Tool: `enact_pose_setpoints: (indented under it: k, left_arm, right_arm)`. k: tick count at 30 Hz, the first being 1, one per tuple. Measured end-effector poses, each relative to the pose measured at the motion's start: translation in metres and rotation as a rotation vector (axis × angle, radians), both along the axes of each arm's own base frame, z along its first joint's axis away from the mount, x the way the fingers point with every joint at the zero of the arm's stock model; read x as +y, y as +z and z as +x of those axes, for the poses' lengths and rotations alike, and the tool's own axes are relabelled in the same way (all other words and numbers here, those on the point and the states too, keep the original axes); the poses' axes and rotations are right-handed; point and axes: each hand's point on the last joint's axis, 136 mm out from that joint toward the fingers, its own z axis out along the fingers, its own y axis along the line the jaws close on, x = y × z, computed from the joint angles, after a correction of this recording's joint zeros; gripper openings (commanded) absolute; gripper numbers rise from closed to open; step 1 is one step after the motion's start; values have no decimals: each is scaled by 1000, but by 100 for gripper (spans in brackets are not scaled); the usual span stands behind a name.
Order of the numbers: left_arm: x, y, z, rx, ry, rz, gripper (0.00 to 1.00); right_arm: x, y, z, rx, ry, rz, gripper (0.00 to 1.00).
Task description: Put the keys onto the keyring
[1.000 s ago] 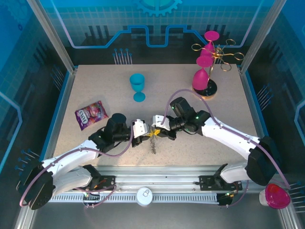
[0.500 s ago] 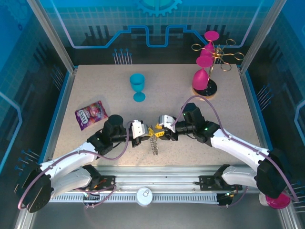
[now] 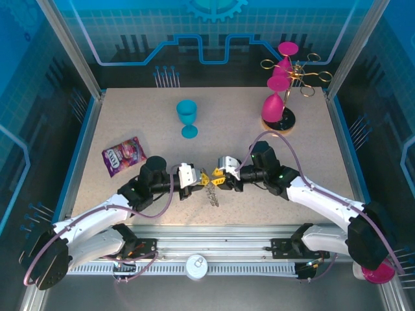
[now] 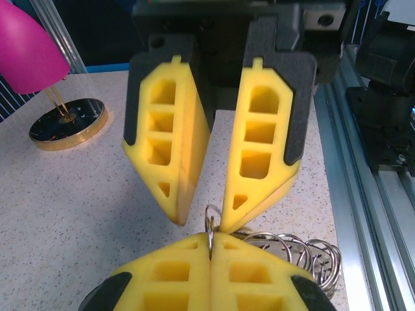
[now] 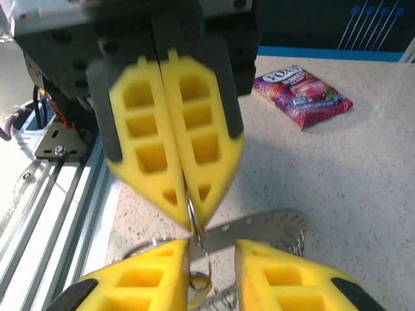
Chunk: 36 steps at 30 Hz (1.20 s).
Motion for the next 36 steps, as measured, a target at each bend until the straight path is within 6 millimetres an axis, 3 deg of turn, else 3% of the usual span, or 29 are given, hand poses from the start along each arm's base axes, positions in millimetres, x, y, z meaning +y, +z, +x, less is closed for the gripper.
enact_pose_setpoints:
  k: [4, 13, 20, 25, 30, 36]
  left_arm:
    - [0, 1, -1, -2, -5, -4, 0]
    - [-1, 1, -2, 0, -14, -7, 0]
    - [0, -1, -3, 12, -12, -5, 0]
    - [0, -3, -4, 25, -10, -6, 0]
    - [-1, 1, -5, 18, -17, -18, 0]
    - [-2, 4, -6, 13, -27, -29, 0]
  right_arm:
    - [-1, -3, -3, 25, 4, 20, 26]
    - [5, 12, -4, 19, 28, 88, 22]
    - [7, 8, -6, 43, 44, 92, 19]
    - [6, 5, -6, 36, 40, 103, 28]
    - [3, -2, -10, 33, 33, 111, 26]
    - [5, 4, -7, 11, 33, 135, 23]
